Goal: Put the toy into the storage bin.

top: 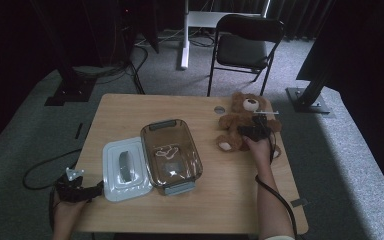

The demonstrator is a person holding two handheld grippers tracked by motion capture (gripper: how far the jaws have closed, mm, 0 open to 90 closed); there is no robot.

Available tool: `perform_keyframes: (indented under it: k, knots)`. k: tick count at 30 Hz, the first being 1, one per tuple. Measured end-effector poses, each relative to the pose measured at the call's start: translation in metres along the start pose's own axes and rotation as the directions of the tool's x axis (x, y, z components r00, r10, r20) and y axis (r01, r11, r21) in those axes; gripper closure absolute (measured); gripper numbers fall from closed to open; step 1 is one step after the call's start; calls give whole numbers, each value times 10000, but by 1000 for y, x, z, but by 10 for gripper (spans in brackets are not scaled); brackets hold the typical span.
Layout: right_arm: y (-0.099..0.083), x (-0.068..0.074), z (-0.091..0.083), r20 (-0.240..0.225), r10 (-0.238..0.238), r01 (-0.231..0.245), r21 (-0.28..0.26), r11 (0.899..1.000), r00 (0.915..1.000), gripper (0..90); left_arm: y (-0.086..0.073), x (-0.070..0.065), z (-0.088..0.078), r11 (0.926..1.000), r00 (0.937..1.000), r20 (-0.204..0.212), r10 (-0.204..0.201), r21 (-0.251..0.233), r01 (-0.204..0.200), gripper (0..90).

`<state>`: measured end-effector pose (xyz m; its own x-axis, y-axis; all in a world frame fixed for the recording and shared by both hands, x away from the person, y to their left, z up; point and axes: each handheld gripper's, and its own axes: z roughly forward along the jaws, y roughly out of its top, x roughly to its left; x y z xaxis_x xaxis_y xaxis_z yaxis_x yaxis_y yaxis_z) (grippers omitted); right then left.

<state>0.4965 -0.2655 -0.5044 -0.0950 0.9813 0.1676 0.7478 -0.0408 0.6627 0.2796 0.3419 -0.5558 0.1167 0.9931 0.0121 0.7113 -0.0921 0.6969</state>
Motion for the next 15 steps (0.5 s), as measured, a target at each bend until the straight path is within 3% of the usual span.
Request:
perform_keyframes:
  k: [1,2,4,6,7,12,13,15]
  knots:
    - [-3,-1,-3,118,-116,118,-227,9997,9999,410,0,0,0,10000,10000,2,-1,1,1,8]
    - [-3,-1,-5,155,-147,152,-347,9993,9998,460,0,0,0,10000,10000,4,1,1,-1,8]
    - [-4,-3,-7,183,-115,124,-496,9987,9998,460,0,0,0,10000,10000,4,1,1,-1,8]
    - [-4,-6,-13,156,-131,143,-794,9967,9998,631,0,0,0,10000,10000,7,4,0,-4,8]
    - [-3,-8,-20,100,-95,105,-1022,9947,9999,672,0,0,0,10000,10000,10,11,7,-11,8]
    - [-4,-7,-38,62,-194,200,-1340,9908,9998,693,0,0,0,10000,10000,8,12,7,-12,8]
    - [-5,-4,-47,288,-541,578,-1488,9872,9981,697,0,0,0,10000,10000,10,11,2,-11,8]
    - [-5,-3,-52,347,-661,708,-1610,9844,9972,704,0,0,0,10000,10000,8,11,7,-11,8]
